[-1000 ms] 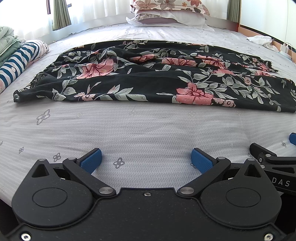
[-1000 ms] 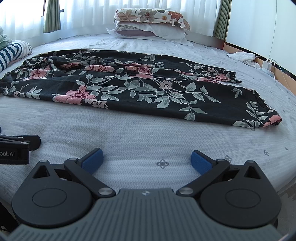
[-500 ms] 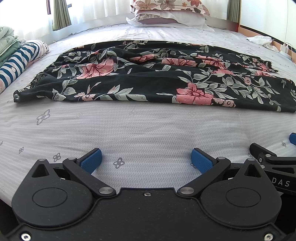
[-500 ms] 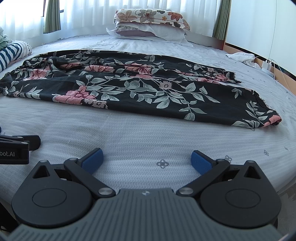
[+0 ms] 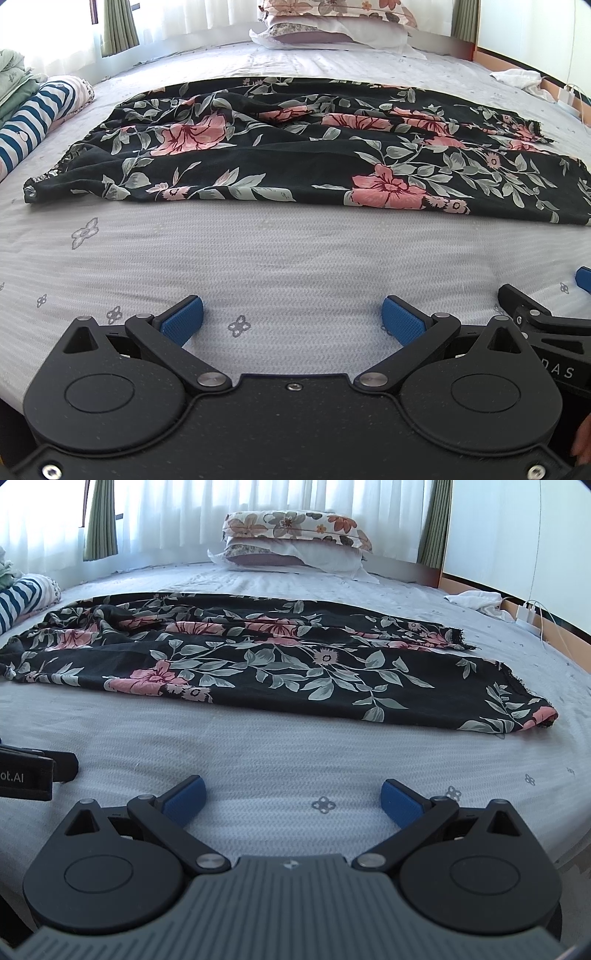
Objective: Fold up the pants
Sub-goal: 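Grasp the lace hem of one pant leg with the right gripper while the left gripper grasps the elastic waistband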
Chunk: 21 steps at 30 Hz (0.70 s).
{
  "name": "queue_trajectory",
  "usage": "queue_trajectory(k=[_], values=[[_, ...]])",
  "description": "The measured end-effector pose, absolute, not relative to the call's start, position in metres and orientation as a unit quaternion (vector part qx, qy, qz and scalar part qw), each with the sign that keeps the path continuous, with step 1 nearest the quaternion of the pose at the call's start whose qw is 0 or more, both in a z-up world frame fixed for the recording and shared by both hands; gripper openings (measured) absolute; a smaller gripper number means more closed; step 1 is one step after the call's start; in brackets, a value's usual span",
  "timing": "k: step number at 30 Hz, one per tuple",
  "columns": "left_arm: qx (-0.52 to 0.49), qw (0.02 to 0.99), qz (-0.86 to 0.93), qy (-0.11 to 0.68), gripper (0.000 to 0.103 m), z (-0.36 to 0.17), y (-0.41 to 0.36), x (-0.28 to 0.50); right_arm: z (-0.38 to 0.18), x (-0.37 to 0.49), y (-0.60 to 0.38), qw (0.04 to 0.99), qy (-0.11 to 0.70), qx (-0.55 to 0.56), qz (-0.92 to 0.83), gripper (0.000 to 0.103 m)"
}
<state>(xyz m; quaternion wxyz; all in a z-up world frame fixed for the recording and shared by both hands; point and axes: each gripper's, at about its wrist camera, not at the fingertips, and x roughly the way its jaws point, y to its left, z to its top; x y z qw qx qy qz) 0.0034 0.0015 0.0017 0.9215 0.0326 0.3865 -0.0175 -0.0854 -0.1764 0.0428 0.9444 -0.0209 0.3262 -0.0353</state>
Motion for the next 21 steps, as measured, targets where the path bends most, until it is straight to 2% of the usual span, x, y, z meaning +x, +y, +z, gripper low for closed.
queue_trajectory(k=[5, 13, 17, 21], values=[[-0.002, 0.923, -0.016, 0.384, 0.103, 0.014, 0.033, 0.01, 0.063, -0.081, -0.206, 0.948, 0.31, 0.07, -0.03, 0.103], [-0.181, 0.911, 0.144, 0.341, 0.103, 0.032, 0.17, 0.048, 0.08, -0.056, -0.306, 0.932, 0.275, 0.159, -0.172, 0.103], [-0.21, 0.902, 0.206, 0.316, 0.103, 0.036, 0.22, 0.069, 0.081, -0.048, -0.349, 0.917, 0.262, 0.191, -0.231, 0.103], [-0.23, 0.891, 0.244, 0.306, 0.096, 0.029, 0.247, 0.089, 0.078, -0.039, -0.377, 0.903, 0.258, 0.206, -0.276, 0.101]])
